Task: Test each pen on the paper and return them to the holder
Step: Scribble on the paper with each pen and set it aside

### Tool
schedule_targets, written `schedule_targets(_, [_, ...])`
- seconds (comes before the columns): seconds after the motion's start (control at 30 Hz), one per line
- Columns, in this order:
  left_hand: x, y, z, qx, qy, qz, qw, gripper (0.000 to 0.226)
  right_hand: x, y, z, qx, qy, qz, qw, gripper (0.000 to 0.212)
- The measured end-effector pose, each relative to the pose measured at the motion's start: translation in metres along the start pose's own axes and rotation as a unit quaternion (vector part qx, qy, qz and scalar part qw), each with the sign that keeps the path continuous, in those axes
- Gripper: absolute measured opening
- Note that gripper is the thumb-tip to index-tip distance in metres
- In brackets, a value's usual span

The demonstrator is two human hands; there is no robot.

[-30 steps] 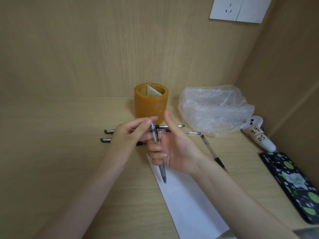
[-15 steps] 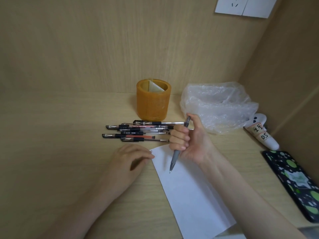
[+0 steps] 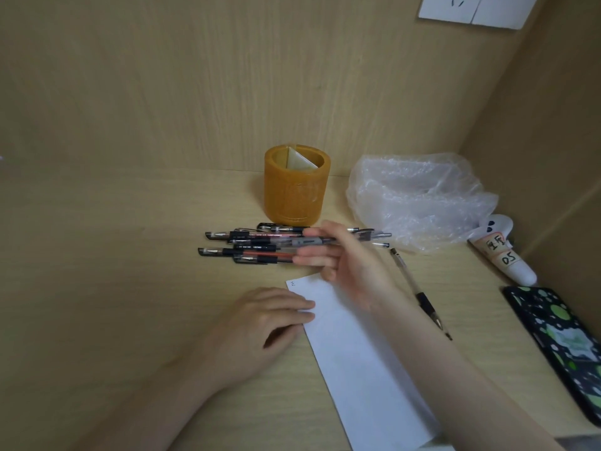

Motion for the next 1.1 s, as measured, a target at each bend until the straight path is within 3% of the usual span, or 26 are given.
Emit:
schedule_targets(0.1, [0.000,0.000,-0.001,-0.004,0.005,-0.001,1.000,0.029,-0.005,-0.001,-0.002,-0.055,0.113,0.086,0.988,0.035])
schedule_targets(0.17, [0.001,0.000,-0.002,-0.003,0.010,-0.003,1.000,0.030,-0.006,0.000,-0.003,-0.072,0.123,0.107,0.984,0.038])
schedule_targets(0.3, [0.001,0.000,-0.003,-0.006,0.009,-0.001,1.000,0.030,-0.014,0.002,-0.008,-0.028,0.108,0.102,0.988,0.031])
schedule_targets(0.43, [0.001,0.000,-0.003,-0.009,0.016,0.000,1.000,0.031,-0.020,-0.006,-0.005,-0.061,0.180,0.166,0.968,0.046])
schedule_targets(0.67, [0.001,0.000,-0.003,-0.025,0.057,0.032,0.998,0.033,-0.024,-0.009,-0.005,-0.085,0.213,0.183,0.956,0.032])
schedule_targets(0.8, [0.001,-0.001,-0.002,-0.019,0.062,0.036,0.997,0.031,-0.024,-0.008,-0.004,-0.100,0.228,0.211,0.945,0.041])
schedule_targets(1.1, [0.000,-0.001,-0.001,-0.002,0.072,0.052,0.996,0.036,-0.027,-0.007,-0.004,-0.102,0.255,0.199,0.941,0.037])
Point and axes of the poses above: each hand's wrist, its own y-axis away from the middle knuckle, its own z-axis out of the back of the hand, x = y × z, the point moved 2 cm from there along -y, towards the middle knuckle, and after that the axes turned 2 degrees about z, right-handed, at the moved point
